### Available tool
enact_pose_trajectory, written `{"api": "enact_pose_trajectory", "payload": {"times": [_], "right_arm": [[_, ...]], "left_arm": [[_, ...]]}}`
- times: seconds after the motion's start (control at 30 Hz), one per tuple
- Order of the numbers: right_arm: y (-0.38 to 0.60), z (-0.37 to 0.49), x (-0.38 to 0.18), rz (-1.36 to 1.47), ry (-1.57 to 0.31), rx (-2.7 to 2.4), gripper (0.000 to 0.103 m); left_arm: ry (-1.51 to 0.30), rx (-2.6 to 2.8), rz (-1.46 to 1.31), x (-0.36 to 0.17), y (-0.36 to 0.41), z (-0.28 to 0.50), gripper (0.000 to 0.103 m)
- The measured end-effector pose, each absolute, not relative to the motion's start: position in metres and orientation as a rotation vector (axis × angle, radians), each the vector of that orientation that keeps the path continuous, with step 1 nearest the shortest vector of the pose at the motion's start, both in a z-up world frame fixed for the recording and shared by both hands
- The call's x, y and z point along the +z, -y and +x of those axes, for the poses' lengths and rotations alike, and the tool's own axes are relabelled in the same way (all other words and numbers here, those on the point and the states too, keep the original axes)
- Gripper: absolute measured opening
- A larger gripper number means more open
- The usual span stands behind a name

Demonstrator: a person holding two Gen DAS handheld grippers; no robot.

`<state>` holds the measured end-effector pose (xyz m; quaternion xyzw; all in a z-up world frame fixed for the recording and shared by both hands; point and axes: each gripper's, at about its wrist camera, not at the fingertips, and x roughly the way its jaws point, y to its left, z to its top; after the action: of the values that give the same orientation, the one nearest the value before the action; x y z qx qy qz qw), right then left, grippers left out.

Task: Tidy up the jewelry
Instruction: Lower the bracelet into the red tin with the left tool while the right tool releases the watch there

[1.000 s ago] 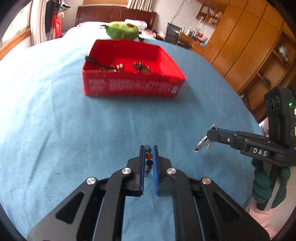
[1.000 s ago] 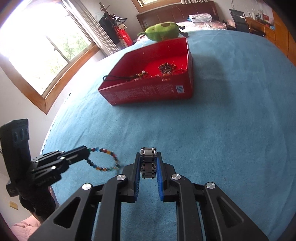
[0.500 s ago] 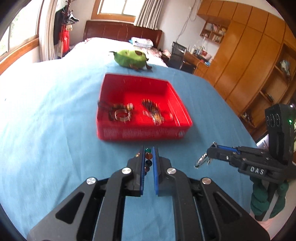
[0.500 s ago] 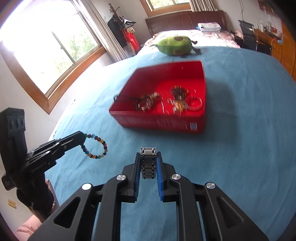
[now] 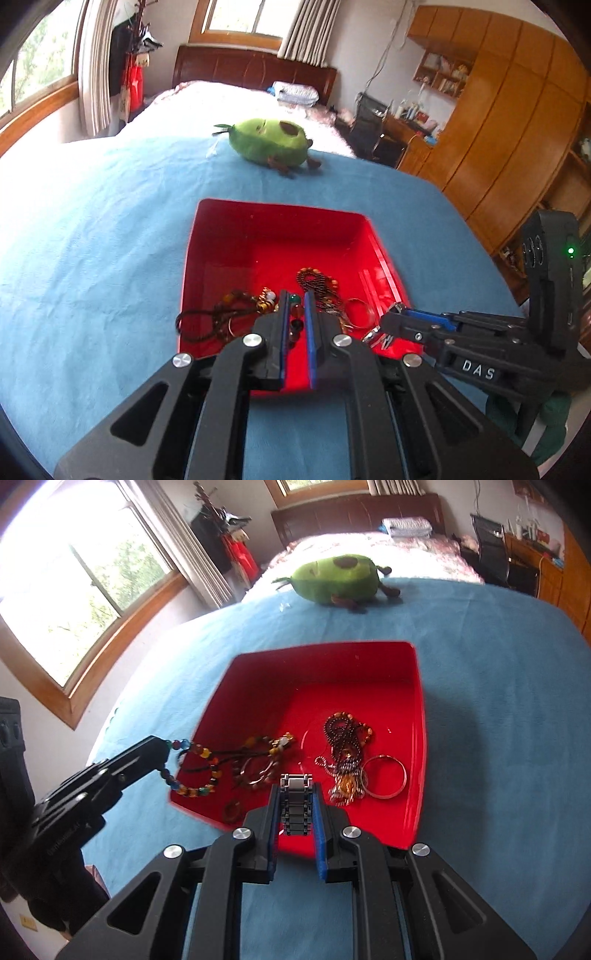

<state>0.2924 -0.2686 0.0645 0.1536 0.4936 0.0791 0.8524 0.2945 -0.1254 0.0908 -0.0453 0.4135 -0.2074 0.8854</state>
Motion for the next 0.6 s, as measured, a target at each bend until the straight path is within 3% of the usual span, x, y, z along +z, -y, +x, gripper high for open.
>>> {"api": "enact_pose_trajectory", "payload": {"times": [0.3, 0.33, 0.37, 0.4, 0.47, 0.6], "right_arm": [[0.266, 0.335, 0.019, 0.290, -1.111, 0.154, 0.016], [0.265, 0.336, 0.019, 0.289, -1.111, 0.156, 0.019], [0.265, 0.337, 0.019, 0.291, -1.104, 0.155, 0.029], [0.266, 0.336, 0.021, 0.287, -1.088, 0.147, 0.032], [0.268, 0.334, 0.026, 0.284, -1.067, 0.142, 0.032], [0.272, 0.321, 0.039, 0.272, -1.024, 0.110, 0.033]], "left_arm": [[-0.950, -0.392, -0.067, 0.038, 0.141, 0.343, 0.006], [-0.959, -0.396, -0.064, 0.033, 0.141, 0.347, 0.007], [-0.965, -0.397, -0.062, 0.031, 0.141, 0.349, 0.009], [-0.966, -0.399, -0.060, 0.030, 0.141, 0.350, 0.012], [-0.965, -0.402, -0.054, 0.031, 0.140, 0.349, 0.038], [-0.927, -0.393, -0.061, 0.041, 0.132, 0.342, 0.039]]}}
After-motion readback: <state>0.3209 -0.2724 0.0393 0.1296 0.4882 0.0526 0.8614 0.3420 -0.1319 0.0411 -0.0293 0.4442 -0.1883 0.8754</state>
